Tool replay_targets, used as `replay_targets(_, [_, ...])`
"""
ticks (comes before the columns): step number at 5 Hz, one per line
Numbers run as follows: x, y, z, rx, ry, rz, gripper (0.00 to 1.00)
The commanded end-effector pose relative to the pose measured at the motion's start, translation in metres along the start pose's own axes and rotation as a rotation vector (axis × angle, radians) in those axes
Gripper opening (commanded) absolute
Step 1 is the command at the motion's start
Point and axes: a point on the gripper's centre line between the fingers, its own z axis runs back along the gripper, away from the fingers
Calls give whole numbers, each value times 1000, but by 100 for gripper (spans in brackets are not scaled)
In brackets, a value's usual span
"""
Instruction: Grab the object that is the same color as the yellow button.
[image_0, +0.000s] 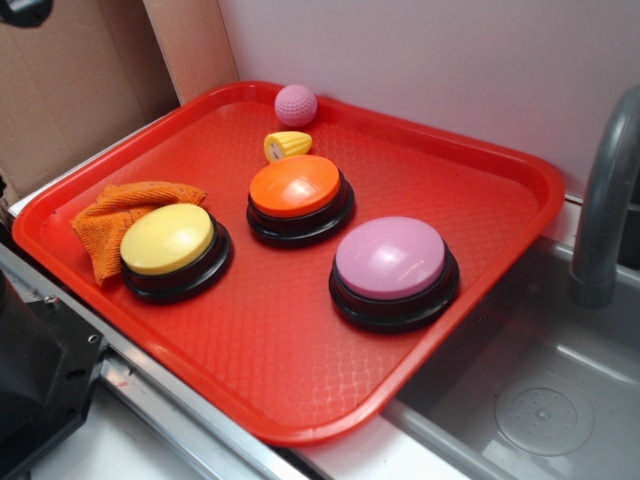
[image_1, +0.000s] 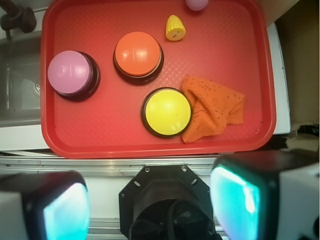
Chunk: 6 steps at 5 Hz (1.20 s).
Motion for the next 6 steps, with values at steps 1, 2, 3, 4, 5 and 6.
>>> replay_targets(1, [0,0,0,0,0,0,100])
replay_targets(2, [21,11,-9,13,-12,182,100])
replay_targets(3, [42,25,-17,-18,-45,275,100])
replay_targets(4, [67,40,-35,-13,-55,363,100])
replay_targets(5, [97,57,-65,-12,-65,462,100])
replay_targets(6, [121,68,-96,15,-59,499,100])
